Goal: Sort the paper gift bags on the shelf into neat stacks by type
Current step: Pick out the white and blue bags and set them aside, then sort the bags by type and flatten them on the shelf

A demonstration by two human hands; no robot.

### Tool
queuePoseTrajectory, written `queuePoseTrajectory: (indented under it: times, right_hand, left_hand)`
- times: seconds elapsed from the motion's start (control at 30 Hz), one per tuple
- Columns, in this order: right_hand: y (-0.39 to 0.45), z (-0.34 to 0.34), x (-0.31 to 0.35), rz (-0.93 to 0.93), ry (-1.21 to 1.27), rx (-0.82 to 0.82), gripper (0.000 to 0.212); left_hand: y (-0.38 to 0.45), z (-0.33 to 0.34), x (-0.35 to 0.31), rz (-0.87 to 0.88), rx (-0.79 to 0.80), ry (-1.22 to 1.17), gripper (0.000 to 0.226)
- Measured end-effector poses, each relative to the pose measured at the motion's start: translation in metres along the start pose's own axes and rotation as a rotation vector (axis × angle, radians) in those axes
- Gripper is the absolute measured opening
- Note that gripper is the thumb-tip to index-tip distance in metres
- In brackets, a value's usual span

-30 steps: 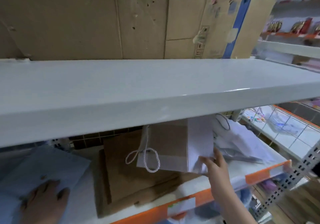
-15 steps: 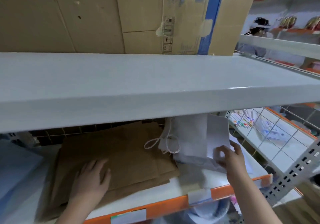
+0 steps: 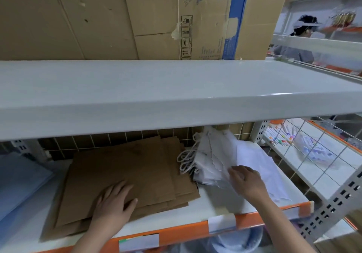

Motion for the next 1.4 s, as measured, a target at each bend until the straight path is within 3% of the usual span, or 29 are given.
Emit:
queuePoseTrajectory:
  times: [0.13, 0.3, 0.57, 0.77, 0.93, 1.13, 1.4]
  right_hand:
    - [-0.004, 0.001, 0.007, 0.001, -0.054, -0.026, 0.043]
    - [-0.018, 0.0, 0.033, -0.061, -0.022, -0.171, 0.039]
    - [-0.064, 0.042, 0.135, -0.337, 0.066, -0.129, 0.029]
    - [-0.116, 0.107, 0.22, -0.445, -0.022, 0.128, 0.022]
    - [-0.16, 0.153, 0.289, -0.466, -0.046, 0.245, 0.039]
    - [-0.208, 0.213, 0.36, -0.57, -0.019, 0.336, 0.038]
    - [-0.27, 0.291, 0.454, -0.643, -0.033, 0.401, 0.038]
  left_hand:
    - [0.002, -0.002, -0.002, -0.007, 0.02, 0.011, 0.053]
    - [-0.001, -0.009, 0.001, -0.003, 0.027, -0.051, 0.049]
    - [-0.047, -0.036, 0.045, -0.01, -0.188, -0.082, 0.042]
    - [-0.097, -0.063, 0.122, -0.041, -0.355, -0.045, 0.042]
    - [-0.142, -0.078, 0.201, -0.053, -0.416, -0.054, 0.07]
    - [-0.197, -0.09, 0.304, -0.135, -0.53, -0.039, 0.039]
    - [-0.271, -0.1, 0.434, -0.253, -0.577, -0.056, 0.029]
Point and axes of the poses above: each hand's wrist, its own y-axis towards the middle knuckle, its own z-axis out of the palm, x = y × z, the point moved 4 cm from there along y, towards the middle knuckle, and after that the axes turned 12 degrees about x, right-handed, at the moved point
